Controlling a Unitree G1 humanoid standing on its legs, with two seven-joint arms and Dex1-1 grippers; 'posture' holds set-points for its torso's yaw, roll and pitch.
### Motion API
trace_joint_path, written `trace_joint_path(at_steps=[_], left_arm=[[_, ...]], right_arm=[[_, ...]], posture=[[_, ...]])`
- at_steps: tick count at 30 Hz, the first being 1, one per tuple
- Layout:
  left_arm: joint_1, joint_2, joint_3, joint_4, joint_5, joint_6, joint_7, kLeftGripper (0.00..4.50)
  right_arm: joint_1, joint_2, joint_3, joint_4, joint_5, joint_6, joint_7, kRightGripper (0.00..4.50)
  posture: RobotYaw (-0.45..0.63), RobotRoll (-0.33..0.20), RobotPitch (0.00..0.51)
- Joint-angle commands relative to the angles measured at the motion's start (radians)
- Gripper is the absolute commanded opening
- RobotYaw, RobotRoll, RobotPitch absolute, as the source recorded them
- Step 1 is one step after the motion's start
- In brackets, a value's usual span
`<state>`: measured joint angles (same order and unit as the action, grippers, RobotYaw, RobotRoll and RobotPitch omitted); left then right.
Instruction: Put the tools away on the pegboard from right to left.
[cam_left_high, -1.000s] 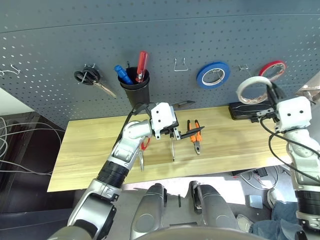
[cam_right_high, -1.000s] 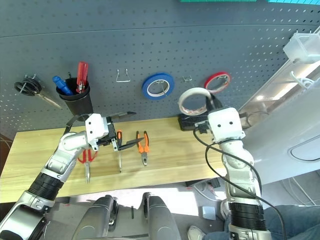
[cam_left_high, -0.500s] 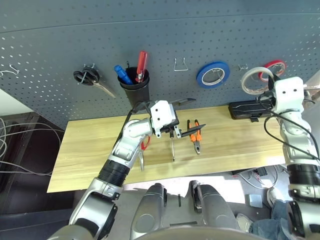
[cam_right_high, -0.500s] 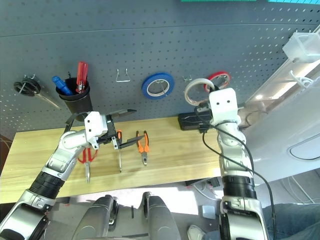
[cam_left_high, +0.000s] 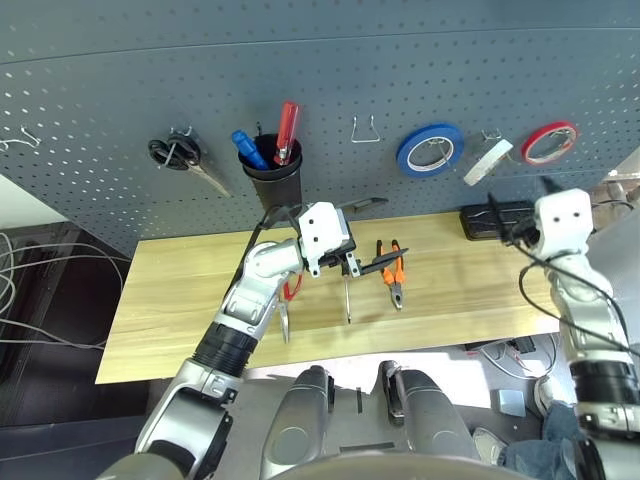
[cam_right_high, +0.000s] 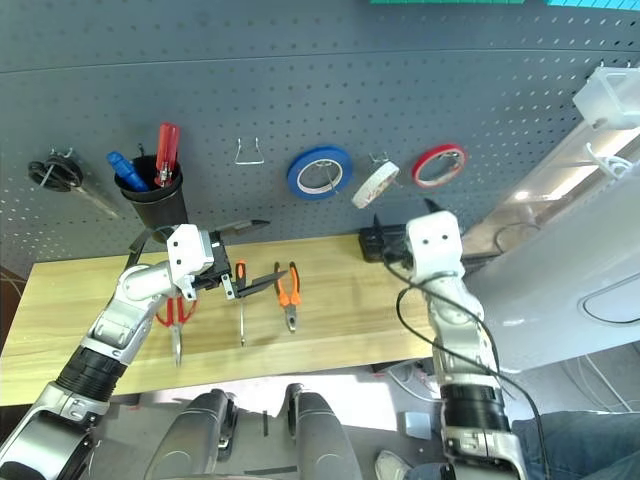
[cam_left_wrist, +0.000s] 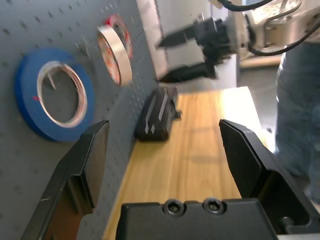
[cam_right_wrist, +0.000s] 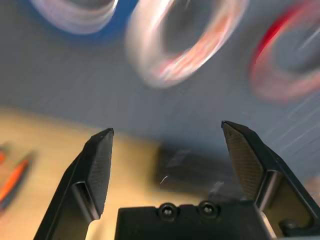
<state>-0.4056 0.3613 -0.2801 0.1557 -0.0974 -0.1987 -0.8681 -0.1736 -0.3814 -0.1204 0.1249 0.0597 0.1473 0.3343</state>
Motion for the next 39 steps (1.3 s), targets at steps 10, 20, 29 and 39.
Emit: trace_joint_path(at_steps=[10,20,29,39], left_arm=[[0.072,0.124,-0.055,-0.014,0.107,0.195,-0.064,4.50],[0.139,0.164,-0.020,-0.097,0.097,0.265,-0.040,4.50],[0.160,0.175,-0.002,-0.088,0.094,0.265,-0.033,4.50],[0.147,0.167,-0.003,-0.072,0.092,0.268,-0.034,4.50]], right_arm=[[-0.341,0.205,0.018,0.166,0.164,0.931,-0.100,4.49],[-0.517,0.319,0.044,0.495,0.106,0.843,-0.191,4.49],[-0.528,0.343,0.049,0.675,0.066,0.711,-0.243,4.49],[-0.582,0.355,0.033,0.850,0.065,0.592,-0.265,4.49]], posture=[[0.09,0.000,0.214],[0.15,0.000,0.235],[0.16,0.000,0.251],[0.16,0.000,0.246]])
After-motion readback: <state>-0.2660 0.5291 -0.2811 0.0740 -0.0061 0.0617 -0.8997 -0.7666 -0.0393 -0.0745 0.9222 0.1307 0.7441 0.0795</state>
